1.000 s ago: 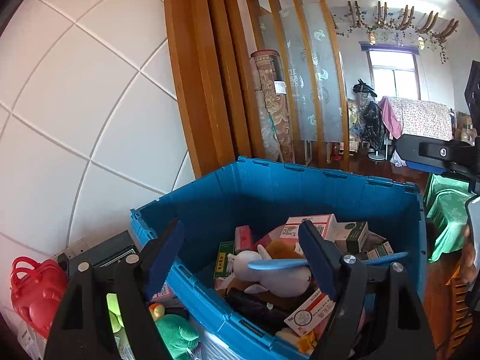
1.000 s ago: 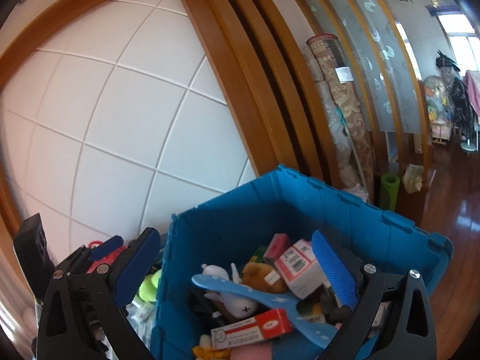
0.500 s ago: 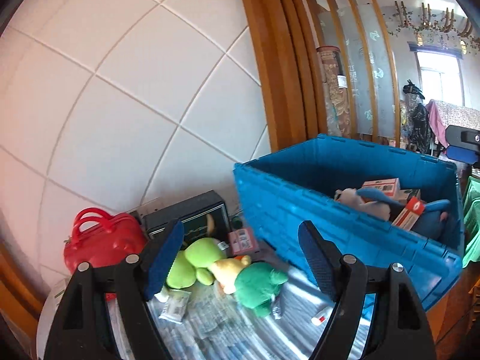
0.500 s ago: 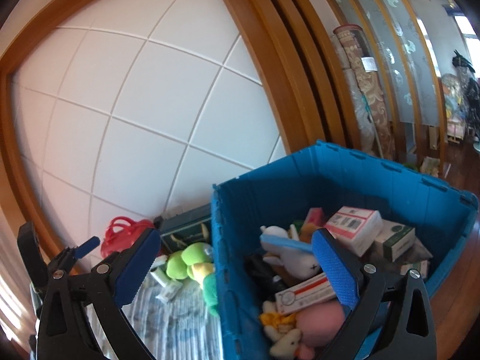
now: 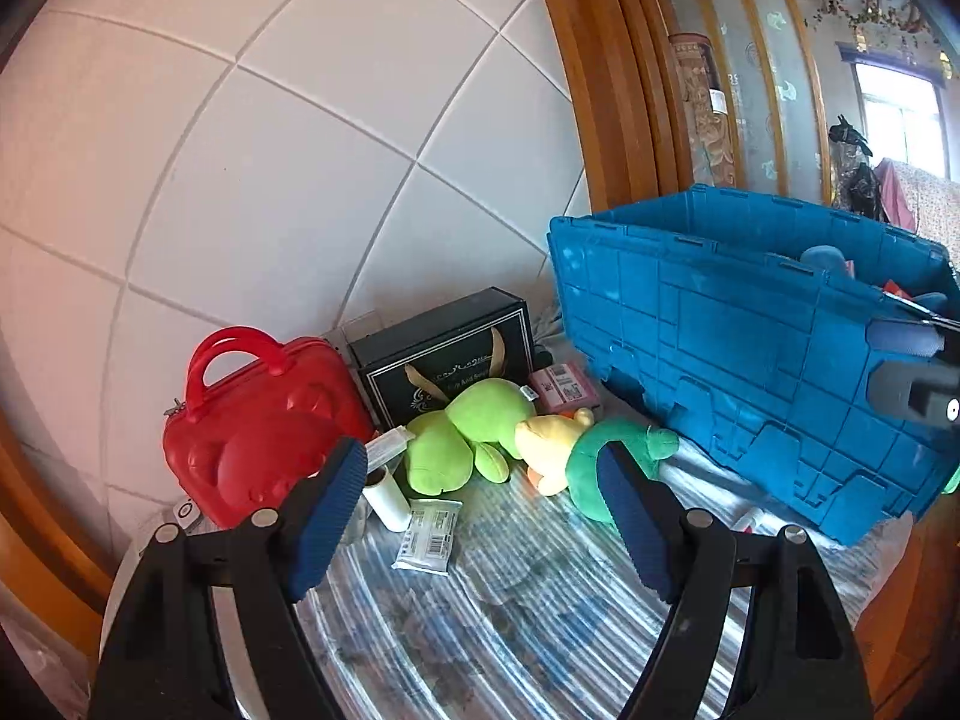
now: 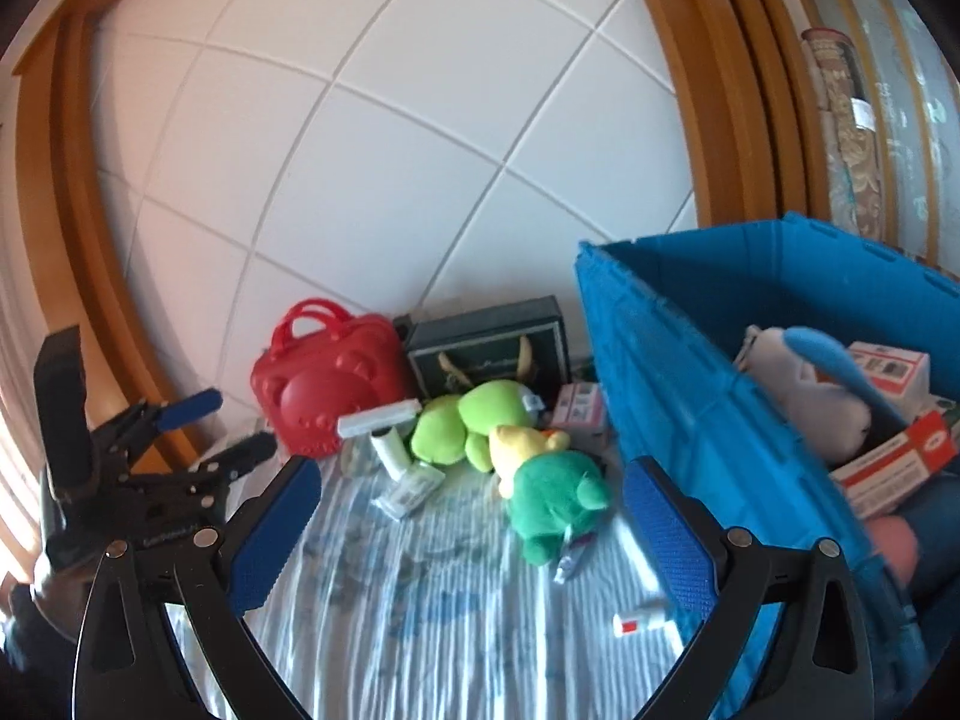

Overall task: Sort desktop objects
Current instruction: 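Open both tools over the crate and pull them back to the pile, then grasp the yellow duck plush with the left tool while the right tool grasps the green frog plush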

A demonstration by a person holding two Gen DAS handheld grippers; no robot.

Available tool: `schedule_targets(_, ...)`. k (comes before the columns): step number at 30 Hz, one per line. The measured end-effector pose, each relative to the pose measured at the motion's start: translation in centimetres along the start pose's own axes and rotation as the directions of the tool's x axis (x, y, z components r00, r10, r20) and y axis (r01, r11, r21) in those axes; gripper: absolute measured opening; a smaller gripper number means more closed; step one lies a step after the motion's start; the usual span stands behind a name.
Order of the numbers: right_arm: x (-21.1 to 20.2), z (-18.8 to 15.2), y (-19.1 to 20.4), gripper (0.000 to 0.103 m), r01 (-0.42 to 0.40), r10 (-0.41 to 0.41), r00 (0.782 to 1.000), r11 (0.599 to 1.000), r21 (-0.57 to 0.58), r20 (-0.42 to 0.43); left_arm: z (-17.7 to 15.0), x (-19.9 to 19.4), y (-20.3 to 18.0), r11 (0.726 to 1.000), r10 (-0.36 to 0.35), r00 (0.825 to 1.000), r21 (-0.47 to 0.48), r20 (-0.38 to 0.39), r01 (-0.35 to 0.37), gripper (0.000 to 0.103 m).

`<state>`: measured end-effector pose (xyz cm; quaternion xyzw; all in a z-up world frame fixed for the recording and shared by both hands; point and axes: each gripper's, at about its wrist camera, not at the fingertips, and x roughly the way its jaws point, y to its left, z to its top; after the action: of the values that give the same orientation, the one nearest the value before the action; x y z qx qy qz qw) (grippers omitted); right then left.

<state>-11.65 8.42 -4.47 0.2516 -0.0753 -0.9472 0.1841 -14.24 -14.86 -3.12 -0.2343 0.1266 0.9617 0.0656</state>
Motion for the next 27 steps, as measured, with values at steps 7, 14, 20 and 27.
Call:
schedule_targets(7,8.2,-3.6,-0.4,0.102,-0.007,0.005,0.99,1.0,-0.011,-0.141,-0.8,7.2,0.0,0.998,-0.032,0.999,0.051,-0.036,0.034,0.079)
schedule_targets(14,15.6,-6.0,-4.2,0.102,0.019,-0.019,0.969,1.0,-0.005,-0.248,-1.5,16.6,-1.3,0.987,-0.127,0.985,0.08,-0.116,0.137,0.079)
schedule_targets(20,21.6,-7.8,-6.7,0.102,0.122,-0.126,0.942,0.992,-0.031,-0.311,-2.7,24.7,-2.0,0.977,-0.208,0.961,0.017,-0.182,0.214,0.079)
schedule_targets(27,26.1,-10.9,-9.2,0.102,0.215,-0.173,0.893,0.975,0.055,-0.416,-4.7,31.4,-3.4,0.936,-0.348,0.905,-0.033,-0.244,0.351,0.079)
